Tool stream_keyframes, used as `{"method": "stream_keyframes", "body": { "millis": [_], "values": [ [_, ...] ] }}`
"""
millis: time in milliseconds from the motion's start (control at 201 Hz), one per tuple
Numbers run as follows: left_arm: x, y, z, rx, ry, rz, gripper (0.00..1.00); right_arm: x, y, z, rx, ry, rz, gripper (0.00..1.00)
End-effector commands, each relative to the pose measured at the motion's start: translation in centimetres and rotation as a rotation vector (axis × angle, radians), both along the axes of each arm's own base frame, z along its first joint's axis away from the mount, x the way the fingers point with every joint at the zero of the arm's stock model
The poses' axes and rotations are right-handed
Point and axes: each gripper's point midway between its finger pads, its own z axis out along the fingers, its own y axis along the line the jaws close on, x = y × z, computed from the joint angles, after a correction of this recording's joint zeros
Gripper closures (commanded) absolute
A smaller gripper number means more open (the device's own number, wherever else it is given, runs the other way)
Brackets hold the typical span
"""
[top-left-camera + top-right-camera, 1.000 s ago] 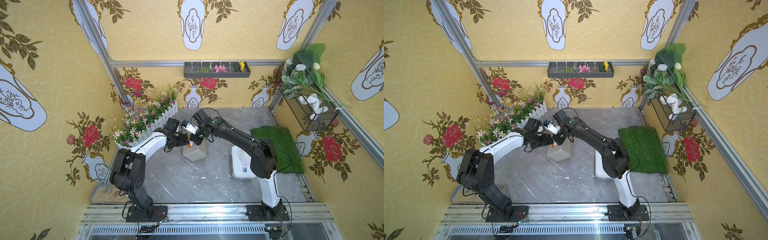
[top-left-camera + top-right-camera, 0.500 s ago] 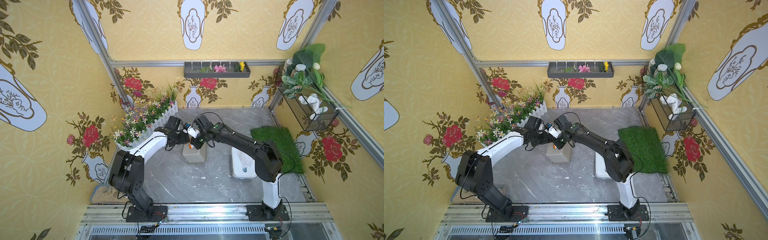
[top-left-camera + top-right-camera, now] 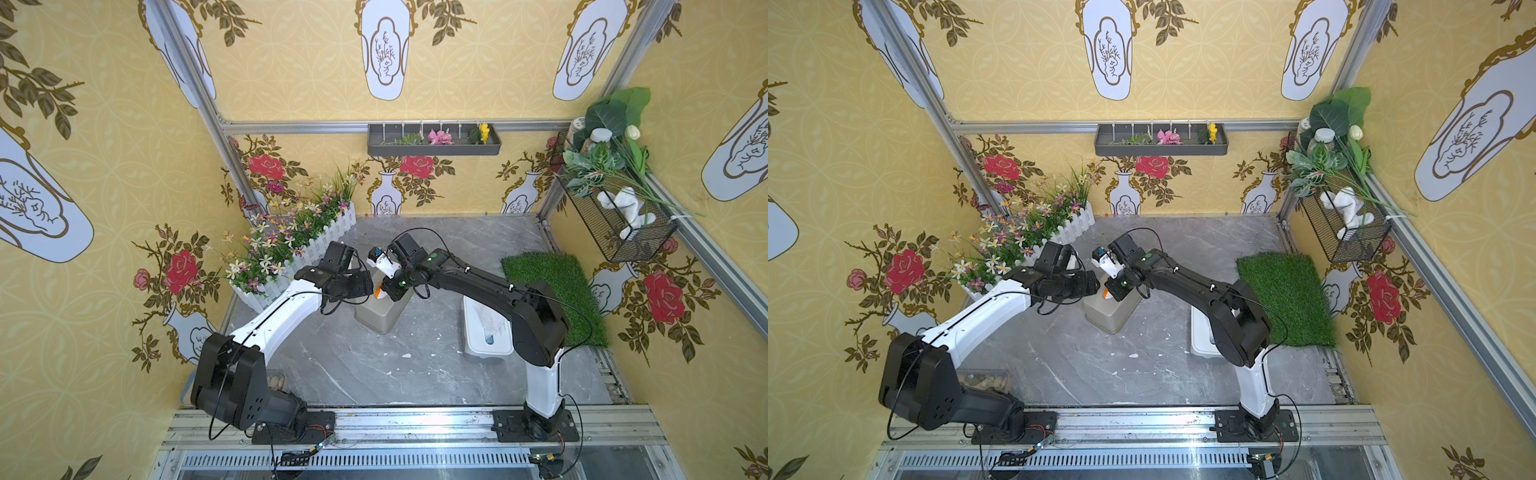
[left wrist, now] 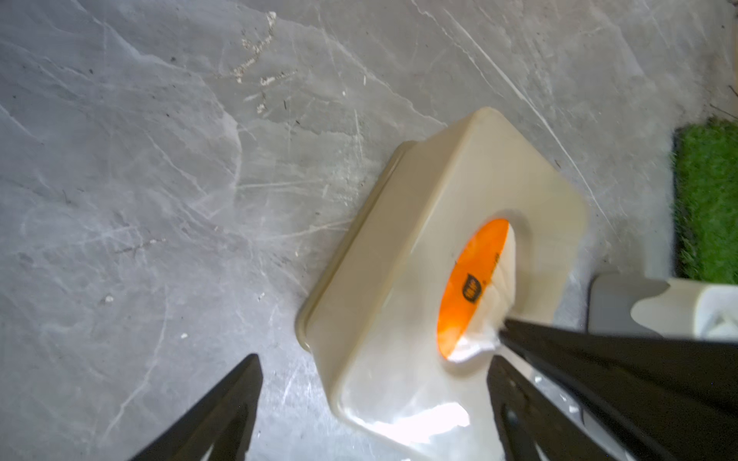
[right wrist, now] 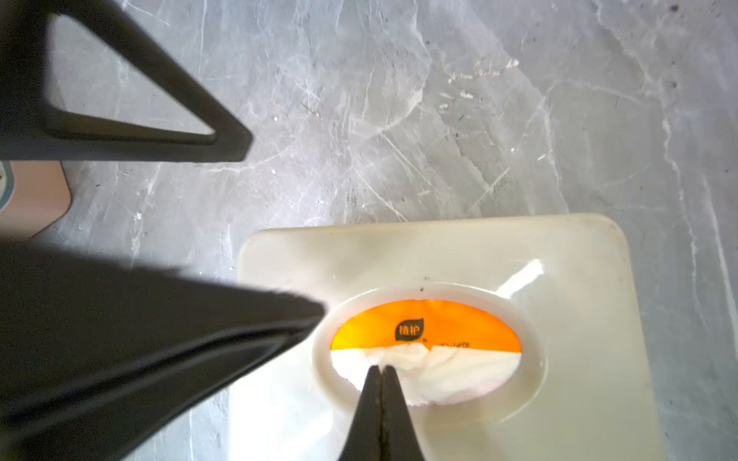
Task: Put the tissue paper into the tissue box
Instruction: Pull the paper towel from the tissue box.
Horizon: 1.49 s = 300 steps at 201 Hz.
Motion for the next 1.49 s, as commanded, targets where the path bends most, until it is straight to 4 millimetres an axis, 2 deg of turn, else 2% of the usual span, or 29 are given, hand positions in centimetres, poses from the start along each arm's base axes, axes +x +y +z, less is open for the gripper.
{"method": "stream_keyframes", "body": {
  "millis": [0, 40, 55, 110, 199, 314, 538, 657, 931, 1080, 1339, 1488],
  "values": [
    [-2.2, -0.6, 0.1, -0.028, 0.007, -0.036, 0.11, 0.2, 0.4, 0.2, 0.021, 0.001, -0.039, 1.0],
    [-2.7, -0.5, 0.4, -0.029, -0.005, -0.038, 0.11, 0.2, 0.4, 0.1, 0.022, 0.004, -0.044, 1.0],
    [-3.3, -1.3, 0.4, -0.027, -0.009, -0.066, 0.11, 0.1, 0.5, 0.1, 0.024, 0.006, -0.043, 1.0],
    [-4.1, -2.0, 0.5, -0.025, -0.021, -0.097, 0.1, 0.0, 0.6, 0.1, 0.025, 0.01, -0.048, 1.0],
    [-4.5, -2.8, -0.1, 0.014, -0.042, -0.145, 0.1, -0.3, 0.8, 0.1, 0.03, 0.016, -0.053, 1.0],
    [-4.4, -3.2, -1.3, 0.087, -0.044, -0.202, 0.1, -0.4, 0.8, 0.0, 0.033, 0.021, -0.063, 1.0],
    [-2.9, -2.9, -0.9, 0.178, -0.137, -0.265, 0.1, -0.5, 0.8, 0.1, 0.037, 0.029, -0.083, 1.0],
    [-2.9, -3.0, -1.0, 0.21, -0.176, -0.333, 0.1, -0.4, 0.8, 0.1, 0.04, 0.034, -0.092, 1.0],
    [-3.2, -4.3, -1.8, 0.18, -0.198, -0.426, 0.11, -0.5, 0.9, 0.1, 0.045, 0.045, -0.103, 1.0],
    [-3.0, -4.7, -1.0, 0.176, -0.254, -0.465, 0.11, -0.7, 0.7, 0.0, 0.044, 0.055, -0.111, 1.0],
    [-3.1, -4.4, -3.2, 0.214, -0.24, -0.496, 0.11, -1.0, 0.9, 0.0, 0.054, 0.069, -0.109, 1.0],
    [-3.9, -4.1, -4.4, 0.248, -0.18, -0.515, 0.12, -1.0, 0.9, 0.3, 0.06, 0.069, -0.11, 1.0]
  ]
}}
